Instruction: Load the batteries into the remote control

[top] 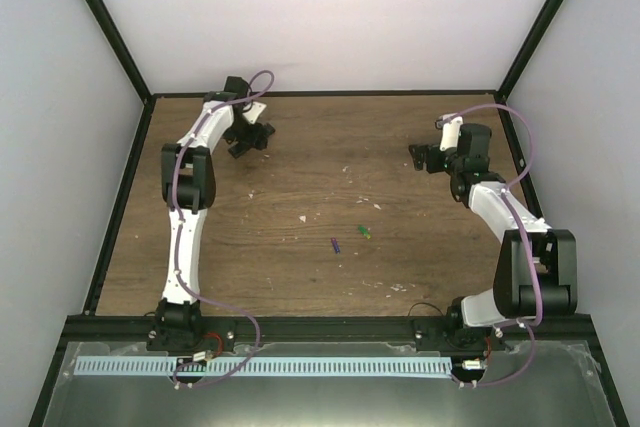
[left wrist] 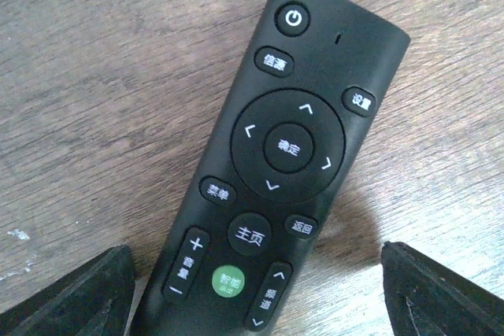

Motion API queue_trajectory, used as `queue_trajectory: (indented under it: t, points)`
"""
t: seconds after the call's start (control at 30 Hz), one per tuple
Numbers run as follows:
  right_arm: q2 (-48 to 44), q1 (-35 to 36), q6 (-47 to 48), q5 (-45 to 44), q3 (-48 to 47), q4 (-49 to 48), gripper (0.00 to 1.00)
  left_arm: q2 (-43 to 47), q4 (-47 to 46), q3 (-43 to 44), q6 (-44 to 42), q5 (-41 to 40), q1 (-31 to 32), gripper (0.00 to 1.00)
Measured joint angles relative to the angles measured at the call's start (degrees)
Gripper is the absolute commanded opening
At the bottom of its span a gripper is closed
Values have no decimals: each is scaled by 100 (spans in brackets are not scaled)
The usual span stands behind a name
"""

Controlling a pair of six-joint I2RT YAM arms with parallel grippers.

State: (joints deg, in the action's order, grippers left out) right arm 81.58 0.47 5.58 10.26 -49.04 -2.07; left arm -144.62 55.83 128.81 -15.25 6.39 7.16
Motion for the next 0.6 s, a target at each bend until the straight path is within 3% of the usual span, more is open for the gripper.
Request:
queue_trajectory:
  t: [0.17, 0.6]
  points:
    - [33, 0, 20, 0, 0, 15, 100, -17, -2, 4, 2, -11, 0, 79]
    - [33, 0, 98, 28, 0, 15, 100, -20, 70, 9, -9, -76, 42, 50]
